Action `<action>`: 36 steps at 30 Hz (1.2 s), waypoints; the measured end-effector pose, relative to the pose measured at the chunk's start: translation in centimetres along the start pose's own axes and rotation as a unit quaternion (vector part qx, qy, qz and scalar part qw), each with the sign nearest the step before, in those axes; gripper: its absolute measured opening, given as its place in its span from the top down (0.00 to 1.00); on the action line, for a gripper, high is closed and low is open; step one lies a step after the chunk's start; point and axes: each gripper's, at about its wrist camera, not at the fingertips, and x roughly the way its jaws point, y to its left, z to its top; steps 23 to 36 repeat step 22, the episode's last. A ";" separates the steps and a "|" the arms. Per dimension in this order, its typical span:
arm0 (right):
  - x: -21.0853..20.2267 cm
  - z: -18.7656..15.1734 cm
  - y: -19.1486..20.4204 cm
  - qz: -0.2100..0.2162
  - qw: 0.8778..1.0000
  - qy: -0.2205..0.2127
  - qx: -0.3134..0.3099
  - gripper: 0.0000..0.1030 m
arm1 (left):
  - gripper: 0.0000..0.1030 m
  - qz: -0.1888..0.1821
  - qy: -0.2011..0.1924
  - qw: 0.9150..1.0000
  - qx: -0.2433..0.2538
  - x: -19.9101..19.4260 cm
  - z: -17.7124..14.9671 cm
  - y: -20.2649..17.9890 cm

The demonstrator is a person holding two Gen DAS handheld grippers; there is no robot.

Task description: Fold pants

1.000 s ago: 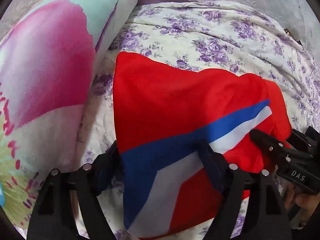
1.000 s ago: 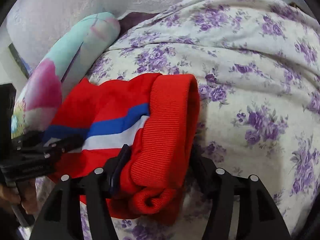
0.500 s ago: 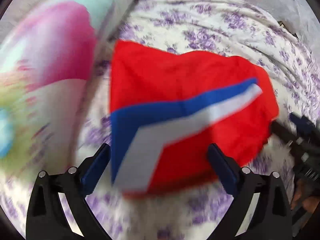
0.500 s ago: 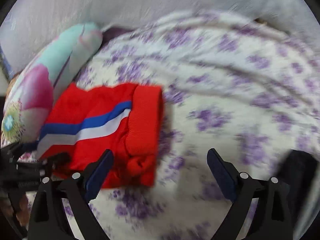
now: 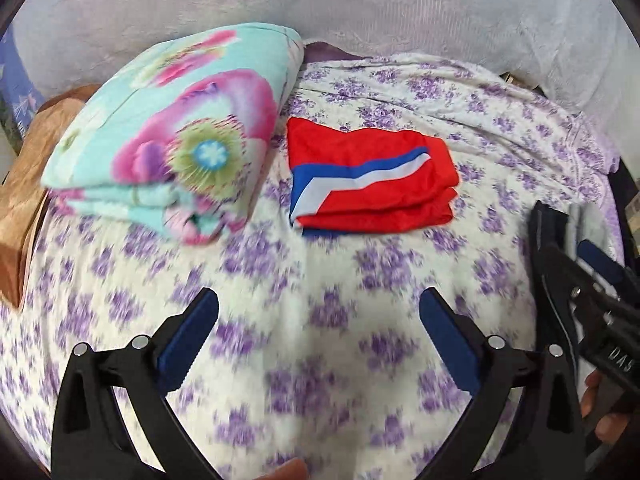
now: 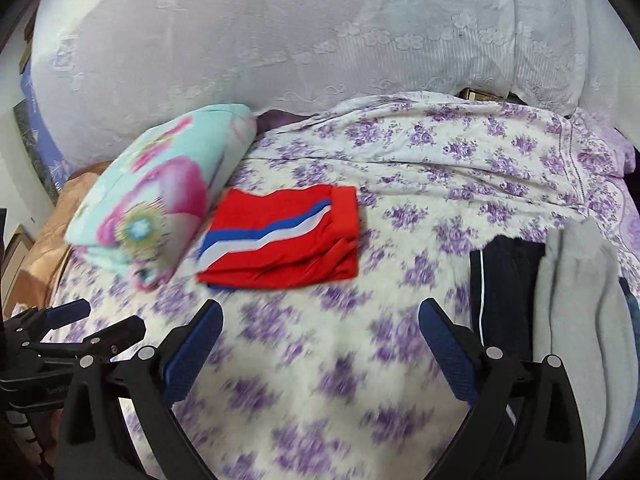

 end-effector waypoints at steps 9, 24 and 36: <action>-6.4 -3.1 3.2 0.002 1.000 -0.014 -0.011 0.04 | 0.05 -0.026 -0.032 0.999 -0.014 -6.5 -4.0 1.6; -10.9 -6.2 5.0 -0.003 1.000 -0.026 -0.013 0.04 | 0.05 -0.014 -0.045 0.999 0.006 -10.5 -7.6 2.2; -10.9 -6.2 5.0 -0.003 1.000 -0.026 -0.013 0.04 | 0.05 -0.014 -0.045 0.999 0.006 -10.5 -7.6 2.2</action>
